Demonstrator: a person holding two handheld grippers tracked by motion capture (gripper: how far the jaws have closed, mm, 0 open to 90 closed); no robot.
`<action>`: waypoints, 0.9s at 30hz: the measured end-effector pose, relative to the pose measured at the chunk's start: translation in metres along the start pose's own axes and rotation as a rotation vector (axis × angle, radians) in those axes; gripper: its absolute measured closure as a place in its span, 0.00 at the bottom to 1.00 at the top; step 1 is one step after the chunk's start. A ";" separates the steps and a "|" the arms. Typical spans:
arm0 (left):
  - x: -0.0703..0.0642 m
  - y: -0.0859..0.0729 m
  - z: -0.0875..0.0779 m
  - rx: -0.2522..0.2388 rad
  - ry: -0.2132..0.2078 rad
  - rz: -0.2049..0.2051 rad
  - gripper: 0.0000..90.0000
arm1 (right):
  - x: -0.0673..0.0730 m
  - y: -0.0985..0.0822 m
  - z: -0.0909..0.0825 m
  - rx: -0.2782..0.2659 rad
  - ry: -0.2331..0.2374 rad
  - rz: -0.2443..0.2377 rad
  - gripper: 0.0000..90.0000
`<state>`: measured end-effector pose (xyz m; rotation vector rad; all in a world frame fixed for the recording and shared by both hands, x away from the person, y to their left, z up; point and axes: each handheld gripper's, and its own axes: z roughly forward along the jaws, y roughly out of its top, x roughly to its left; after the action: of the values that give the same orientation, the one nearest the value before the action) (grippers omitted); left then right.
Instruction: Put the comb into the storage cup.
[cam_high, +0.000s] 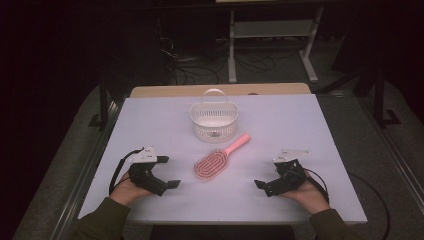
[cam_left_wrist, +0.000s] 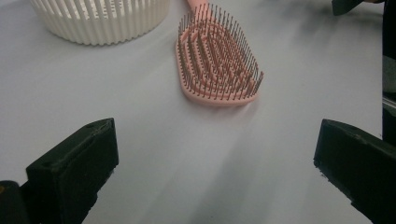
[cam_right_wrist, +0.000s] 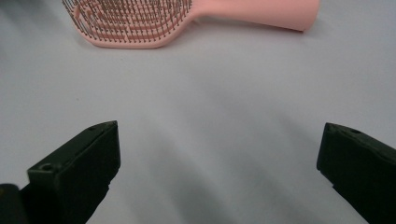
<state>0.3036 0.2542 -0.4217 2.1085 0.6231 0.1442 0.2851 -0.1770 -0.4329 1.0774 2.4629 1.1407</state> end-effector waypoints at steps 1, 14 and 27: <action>0.000 0.000 0.000 0.003 -0.001 -0.001 0.00 | 0.000 0.000 0.000 0.001 0.001 0.000 0.00; 0.000 -0.003 0.000 0.014 0.005 -0.002 0.00 | -0.002 0.006 -0.002 -0.004 0.006 0.006 0.00; 0.002 -0.004 0.000 0.010 -0.001 -0.011 0.00 | -0.006 0.018 0.005 0.027 0.011 0.003 0.00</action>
<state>0.3031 0.2573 -0.4253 2.1143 0.6357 0.1344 0.3011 -0.1713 -0.4239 1.0854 2.4927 1.1207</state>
